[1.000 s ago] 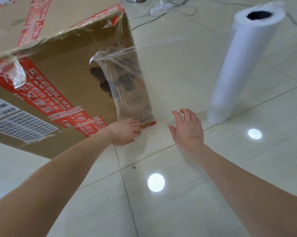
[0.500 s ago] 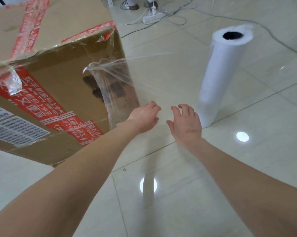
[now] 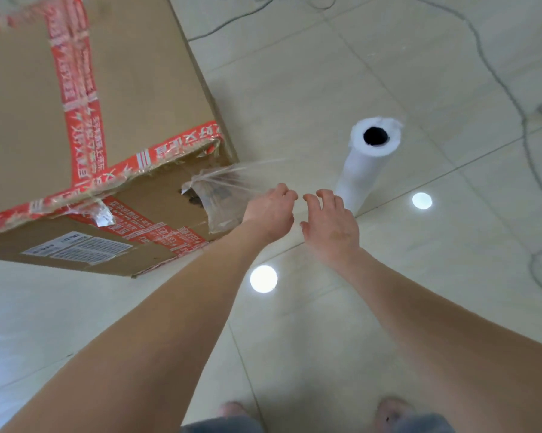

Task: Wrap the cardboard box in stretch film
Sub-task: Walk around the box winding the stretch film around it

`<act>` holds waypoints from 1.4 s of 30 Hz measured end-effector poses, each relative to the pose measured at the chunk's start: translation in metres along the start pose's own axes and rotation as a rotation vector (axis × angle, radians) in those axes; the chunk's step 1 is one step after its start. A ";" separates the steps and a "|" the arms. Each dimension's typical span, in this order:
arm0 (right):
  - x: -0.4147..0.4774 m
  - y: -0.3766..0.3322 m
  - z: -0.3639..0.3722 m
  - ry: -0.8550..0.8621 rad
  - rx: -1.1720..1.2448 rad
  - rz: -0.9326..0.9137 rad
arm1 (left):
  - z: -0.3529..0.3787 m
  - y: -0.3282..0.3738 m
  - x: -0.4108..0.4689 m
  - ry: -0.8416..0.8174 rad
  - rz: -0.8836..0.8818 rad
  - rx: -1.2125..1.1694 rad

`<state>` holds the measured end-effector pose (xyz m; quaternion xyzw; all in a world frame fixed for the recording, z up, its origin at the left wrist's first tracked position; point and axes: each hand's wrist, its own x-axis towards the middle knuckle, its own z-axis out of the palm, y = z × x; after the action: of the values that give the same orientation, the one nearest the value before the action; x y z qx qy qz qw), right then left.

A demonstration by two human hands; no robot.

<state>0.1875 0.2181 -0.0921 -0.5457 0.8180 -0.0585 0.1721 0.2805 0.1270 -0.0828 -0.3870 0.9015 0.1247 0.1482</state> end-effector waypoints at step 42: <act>0.190 0.079 -0.159 -0.604 0.130 0.359 | -0.155 0.083 0.189 -0.558 -0.182 -0.214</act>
<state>-0.0018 0.0610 -0.0072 -0.3738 0.8077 0.0848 0.4480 0.0690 0.0045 0.0011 -0.4306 0.7694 0.3063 0.3588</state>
